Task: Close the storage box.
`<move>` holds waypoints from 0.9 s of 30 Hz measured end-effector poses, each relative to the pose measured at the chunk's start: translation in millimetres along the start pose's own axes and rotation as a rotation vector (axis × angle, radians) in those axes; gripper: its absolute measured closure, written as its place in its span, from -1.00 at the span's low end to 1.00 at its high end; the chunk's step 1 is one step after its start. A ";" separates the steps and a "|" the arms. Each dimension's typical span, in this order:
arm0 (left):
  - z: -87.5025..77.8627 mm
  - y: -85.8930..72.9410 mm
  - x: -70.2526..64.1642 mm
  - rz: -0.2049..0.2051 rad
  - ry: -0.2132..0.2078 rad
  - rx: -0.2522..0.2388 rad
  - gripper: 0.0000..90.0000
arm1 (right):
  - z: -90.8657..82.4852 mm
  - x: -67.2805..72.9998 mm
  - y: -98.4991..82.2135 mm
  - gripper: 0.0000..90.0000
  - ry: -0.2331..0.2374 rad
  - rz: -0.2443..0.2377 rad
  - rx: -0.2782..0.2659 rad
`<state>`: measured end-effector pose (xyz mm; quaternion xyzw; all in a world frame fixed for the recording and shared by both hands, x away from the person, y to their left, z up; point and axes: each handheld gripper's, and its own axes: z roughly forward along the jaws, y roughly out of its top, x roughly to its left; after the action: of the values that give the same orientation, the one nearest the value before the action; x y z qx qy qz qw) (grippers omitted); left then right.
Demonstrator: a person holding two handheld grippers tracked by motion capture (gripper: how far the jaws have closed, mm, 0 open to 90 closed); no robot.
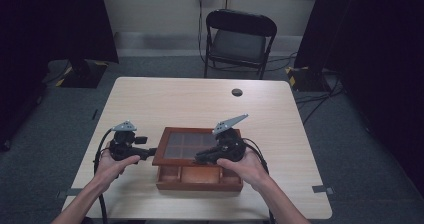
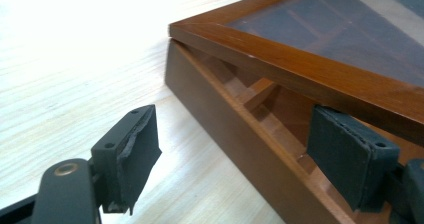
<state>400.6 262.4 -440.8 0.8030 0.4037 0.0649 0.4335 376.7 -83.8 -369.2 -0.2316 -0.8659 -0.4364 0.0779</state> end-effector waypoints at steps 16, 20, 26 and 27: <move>-2.0 -0.4 3.0 -0.009 0.017 -0.004 -0.53 | 17.2 1.6 -17.7 0.82 0.001 -0.020 0.071; -1.7 -0.3 3.0 -0.014 0.016 -0.001 -0.53 | 24.3 2.3 -22.2 0.82 -0.006 -0.033 0.108; -1.8 -0.5 3.1 -0.015 0.029 0.003 -0.53 | 30.1 0.6 -28.5 0.82 -0.004 -0.026 0.125; -1.8 -0.7 3.1 -0.015 0.030 0.003 -0.53 | 31.9 -0.1 -29.5 0.82 -0.001 -0.026 0.135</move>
<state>401.5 265.9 -441.0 0.7997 0.4162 0.0729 0.4265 365.2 -73.6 -409.8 -0.2148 -0.8965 -0.3777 0.0870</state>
